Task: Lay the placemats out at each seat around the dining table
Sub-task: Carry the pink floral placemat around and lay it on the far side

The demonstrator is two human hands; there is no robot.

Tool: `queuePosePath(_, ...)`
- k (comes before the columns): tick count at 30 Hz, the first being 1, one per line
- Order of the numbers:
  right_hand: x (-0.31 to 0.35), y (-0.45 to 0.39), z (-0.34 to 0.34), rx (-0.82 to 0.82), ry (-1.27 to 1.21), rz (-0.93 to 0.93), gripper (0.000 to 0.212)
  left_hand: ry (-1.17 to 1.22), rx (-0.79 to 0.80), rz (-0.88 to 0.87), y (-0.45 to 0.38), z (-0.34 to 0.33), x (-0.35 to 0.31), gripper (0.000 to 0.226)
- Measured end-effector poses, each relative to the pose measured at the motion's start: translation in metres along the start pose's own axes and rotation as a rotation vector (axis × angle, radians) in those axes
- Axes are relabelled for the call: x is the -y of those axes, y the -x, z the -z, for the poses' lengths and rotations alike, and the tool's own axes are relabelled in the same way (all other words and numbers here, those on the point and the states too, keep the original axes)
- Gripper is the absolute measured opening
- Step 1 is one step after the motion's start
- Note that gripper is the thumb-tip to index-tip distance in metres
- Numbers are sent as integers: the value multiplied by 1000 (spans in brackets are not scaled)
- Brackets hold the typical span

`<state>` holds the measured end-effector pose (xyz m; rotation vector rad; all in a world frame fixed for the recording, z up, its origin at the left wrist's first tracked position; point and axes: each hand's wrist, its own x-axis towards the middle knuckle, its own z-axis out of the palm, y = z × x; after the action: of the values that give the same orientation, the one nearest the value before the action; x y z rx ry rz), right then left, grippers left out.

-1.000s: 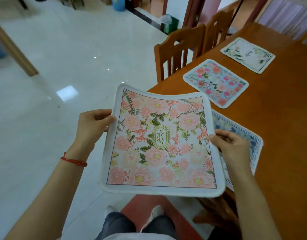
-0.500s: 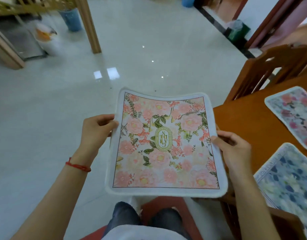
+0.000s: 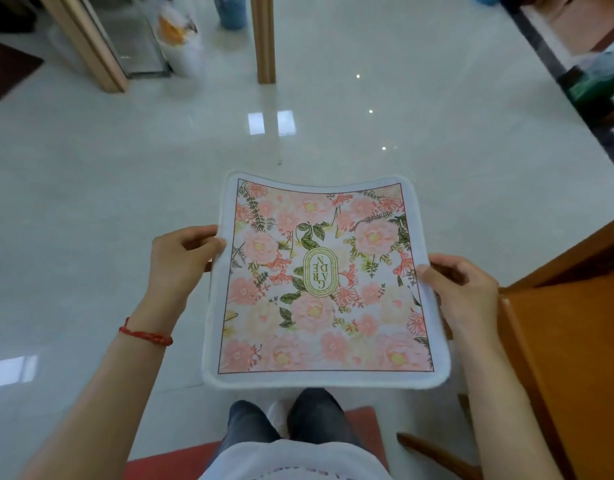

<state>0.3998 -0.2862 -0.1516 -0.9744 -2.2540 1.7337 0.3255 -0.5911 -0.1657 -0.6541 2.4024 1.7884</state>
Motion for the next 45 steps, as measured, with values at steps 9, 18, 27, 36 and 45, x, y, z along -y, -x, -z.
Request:
queuePosePath(9,38,-112,-15,42,-23,-23,18,30,-43,6,-76,-59,-54,25)
queuePosePath(18,67,-202,-23,-24,-59,-38,18,17,24,-9,-162,-121,-107,25)
queuePosePath(27,98,-302,-50,-147,-79,-87,20,-22,153,-35,-281,-196,-168,26)
queuePosePath(36,113,-370,-39,-368,-182,-167,19,-116,352,-102,-360,-295,-236,29)
queuePosePath(45,102,-434,19,-510,-227,-206,22,-156,512,-176,-376,-417,-278,27)
